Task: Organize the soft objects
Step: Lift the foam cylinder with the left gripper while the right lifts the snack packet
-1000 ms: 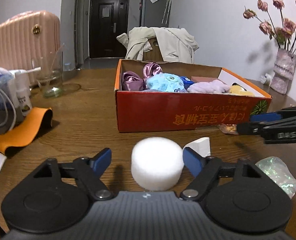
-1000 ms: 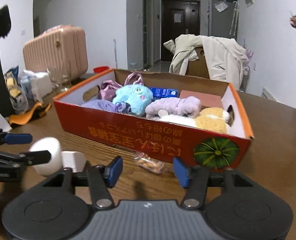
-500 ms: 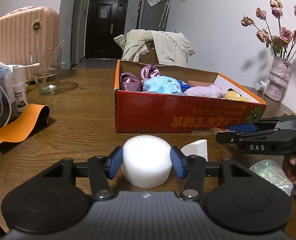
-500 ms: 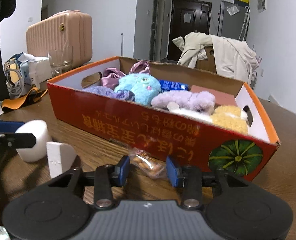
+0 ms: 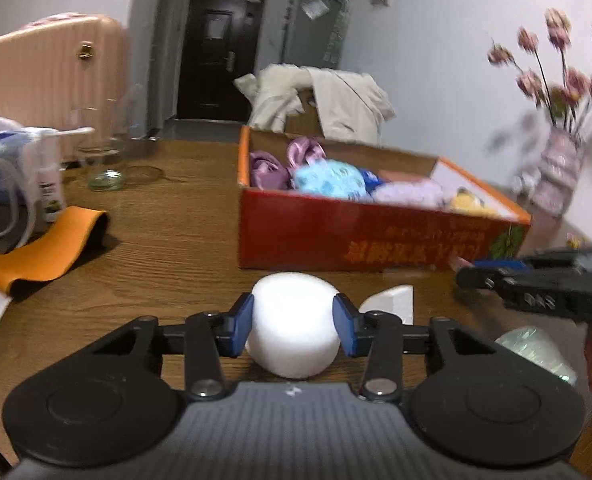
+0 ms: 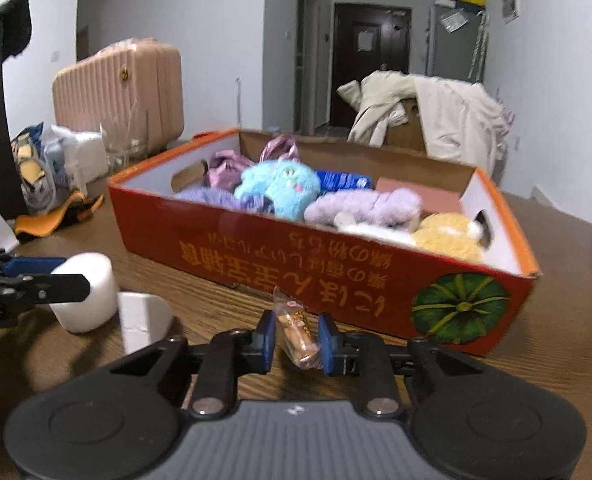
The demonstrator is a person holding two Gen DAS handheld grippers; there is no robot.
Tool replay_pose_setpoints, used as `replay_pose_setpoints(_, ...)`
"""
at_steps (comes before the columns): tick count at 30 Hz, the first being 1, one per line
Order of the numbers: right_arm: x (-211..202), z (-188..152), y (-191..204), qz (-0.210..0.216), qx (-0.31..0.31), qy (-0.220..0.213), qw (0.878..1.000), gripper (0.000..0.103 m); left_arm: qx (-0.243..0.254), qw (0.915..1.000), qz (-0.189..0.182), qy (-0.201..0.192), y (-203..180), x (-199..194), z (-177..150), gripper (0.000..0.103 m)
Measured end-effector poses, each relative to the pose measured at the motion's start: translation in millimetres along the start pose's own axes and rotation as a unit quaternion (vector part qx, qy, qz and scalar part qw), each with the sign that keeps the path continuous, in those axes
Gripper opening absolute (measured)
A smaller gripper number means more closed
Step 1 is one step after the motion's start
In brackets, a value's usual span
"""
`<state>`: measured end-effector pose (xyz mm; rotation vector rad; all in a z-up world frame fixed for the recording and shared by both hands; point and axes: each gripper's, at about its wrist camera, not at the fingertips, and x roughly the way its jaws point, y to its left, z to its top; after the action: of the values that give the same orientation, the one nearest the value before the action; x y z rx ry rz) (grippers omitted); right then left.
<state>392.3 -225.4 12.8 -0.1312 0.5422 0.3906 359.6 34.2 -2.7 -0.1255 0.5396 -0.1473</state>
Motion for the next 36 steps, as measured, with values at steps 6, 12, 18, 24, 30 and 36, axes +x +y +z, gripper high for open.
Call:
replay_pose_setpoints(6,-94.1,-29.7,19.7,0.040,0.049,-0.038,0.997,0.022,-0.036,0.9988,-0.024,-0.021,-6.0,-78.3,-8.6,0.015)
replay_pose_setpoints(12,-130.2,-55.4,35.6,0.038,0.065,-0.035,0.997,0.022,-0.026,0.9988,-0.031,-0.027,-20.0,-103.6,-20.6,0.016)
replay_pose_setpoints(18,-147.0,-65.0,40.5,0.037,0.070,-0.043,0.996,0.022,0.009,0.9982,-0.057,-0.017,-44.6,-104.4,-36.8,0.076)
replay_pose_setpoints(24,-150.7,-72.0,34.6,0.028,0.081,-0.040,0.996,0.022,0.055,0.9969,-0.051,0.024,-74.4,-65.9,-53.2,0.083)
replay_pose_setpoints(30,-151.9,-75.3,25.8,0.022,0.089,-0.037,0.995,0.022,0.074,0.9941,-0.071,0.035,-82.5,-54.2,-55.5,0.054)
replay_pose_setpoints(36,-147.1,-61.1,18.5,0.041,0.092,-0.047,0.994,0.022,0.063,0.9939,-0.086,0.027,-75.1,-63.7,-46.9,0.019)
